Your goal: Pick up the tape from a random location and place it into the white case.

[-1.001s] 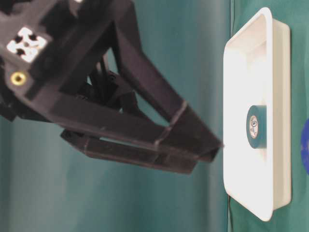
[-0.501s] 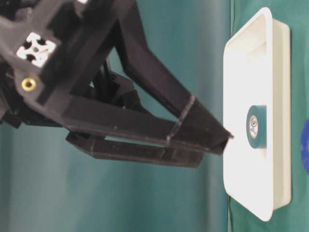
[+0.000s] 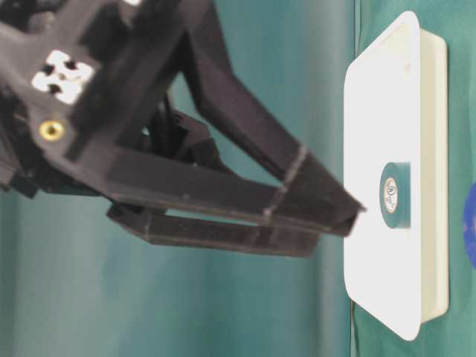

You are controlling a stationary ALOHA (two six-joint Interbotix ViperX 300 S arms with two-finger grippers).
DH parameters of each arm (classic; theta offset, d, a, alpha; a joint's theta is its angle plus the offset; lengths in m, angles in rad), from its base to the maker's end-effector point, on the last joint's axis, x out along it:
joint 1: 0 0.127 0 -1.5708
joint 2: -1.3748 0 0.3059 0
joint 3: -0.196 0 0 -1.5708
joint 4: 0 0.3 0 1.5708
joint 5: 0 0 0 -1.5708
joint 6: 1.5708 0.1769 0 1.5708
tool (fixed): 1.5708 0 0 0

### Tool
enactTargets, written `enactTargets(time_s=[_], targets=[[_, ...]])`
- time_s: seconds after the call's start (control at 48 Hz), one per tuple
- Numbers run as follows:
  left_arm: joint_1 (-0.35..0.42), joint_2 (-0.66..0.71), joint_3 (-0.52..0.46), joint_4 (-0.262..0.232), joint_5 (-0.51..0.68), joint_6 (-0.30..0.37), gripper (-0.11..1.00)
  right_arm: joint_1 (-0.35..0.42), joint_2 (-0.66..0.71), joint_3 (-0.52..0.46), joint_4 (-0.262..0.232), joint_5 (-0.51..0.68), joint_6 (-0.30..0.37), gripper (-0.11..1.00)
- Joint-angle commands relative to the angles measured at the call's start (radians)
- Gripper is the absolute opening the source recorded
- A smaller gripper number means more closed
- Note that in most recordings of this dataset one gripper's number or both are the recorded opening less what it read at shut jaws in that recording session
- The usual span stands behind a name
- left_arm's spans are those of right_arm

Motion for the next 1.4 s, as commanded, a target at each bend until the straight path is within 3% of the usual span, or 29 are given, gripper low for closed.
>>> enactTargets(time_s=[0.0, 0.709, 1.376], targets=[[-0.002, 0.014, -0.011, -0.002, -0.009, 0.002, 0.97, 0.002, -0.006, -0.029, 0.0, 0.003, 0.005, 0.92], [-0.002, 0.02, -0.008, -0.002, -0.009, 0.002, 0.97, 0.002, 0.104, 0.008, -0.002, -0.009, 0.044, 0.92], [-0.002, 0.026, -0.006, 0.0, -0.009, 0.003, 0.97, 0.003, 0.187, 0.083, 0.0, -0.187, 0.066, 0.92]])
